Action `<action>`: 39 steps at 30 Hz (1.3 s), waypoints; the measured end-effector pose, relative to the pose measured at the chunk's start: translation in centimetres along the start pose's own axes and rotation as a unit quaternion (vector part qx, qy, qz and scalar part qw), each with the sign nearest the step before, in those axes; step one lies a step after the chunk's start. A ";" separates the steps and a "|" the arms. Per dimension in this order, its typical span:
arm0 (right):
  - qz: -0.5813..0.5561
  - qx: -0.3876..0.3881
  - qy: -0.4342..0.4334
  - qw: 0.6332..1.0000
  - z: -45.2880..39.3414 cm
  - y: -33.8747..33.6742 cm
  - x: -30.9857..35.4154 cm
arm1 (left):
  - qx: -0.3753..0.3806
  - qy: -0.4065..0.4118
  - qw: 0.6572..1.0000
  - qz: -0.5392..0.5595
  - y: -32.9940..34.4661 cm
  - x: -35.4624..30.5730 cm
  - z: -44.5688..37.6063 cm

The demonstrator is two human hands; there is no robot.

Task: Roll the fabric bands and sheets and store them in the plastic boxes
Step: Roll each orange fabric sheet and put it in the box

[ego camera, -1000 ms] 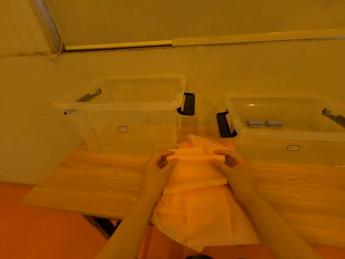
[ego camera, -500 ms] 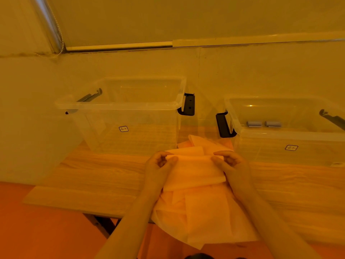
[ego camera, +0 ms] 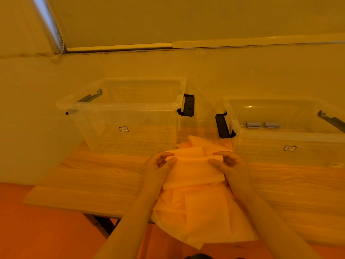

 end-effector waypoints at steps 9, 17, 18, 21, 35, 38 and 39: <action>0.016 -0.005 -0.014 1.000 -0.2 -0.1 -0.3 | 0.007 -0.028 1.000 0.007 -0.3 0.3 -0.1; -0.001 -0.005 -0.001 1.000 -0.1 -0.1 -0.3 | -0.041 -0.004 0.999 -0.021 -0.3 0.1 0.0; -0.001 -0.008 -0.002 1.000 0.0 0.0 -0.3 | -0.040 -0.003 0.999 -0.015 -0.3 0.1 0.0; 0.009 -0.014 -0.008 1.000 0.0 0.1 -0.1 | -0.026 -0.004 1.000 -0.014 -0.3 -0.1 0.2; -0.021 -0.026 0.023 0.999 0.1 0.2 0.1 | -0.034 -0.006 0.999 -0.014 -0.3 0.2 -0.1; -0.022 -0.023 0.024 0.999 0.1 0.3 0.3 | -0.026 -0.008 1.000 0.006 -0.4 0.0 0.1; -0.021 -0.021 0.024 0.999 0.1 0.3 0.3 | -0.017 -0.015 0.999 0.025 -0.3 -0.1 0.2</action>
Point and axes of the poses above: each hand's wrist, its own z-axis away from the middle knuckle, its own y-axis out of the palm, x = y × z, the point moved 2 cm from there along -z, towards the middle knuckle, and after that the axes turned 12 degrees about x, right-handed, at the moved point
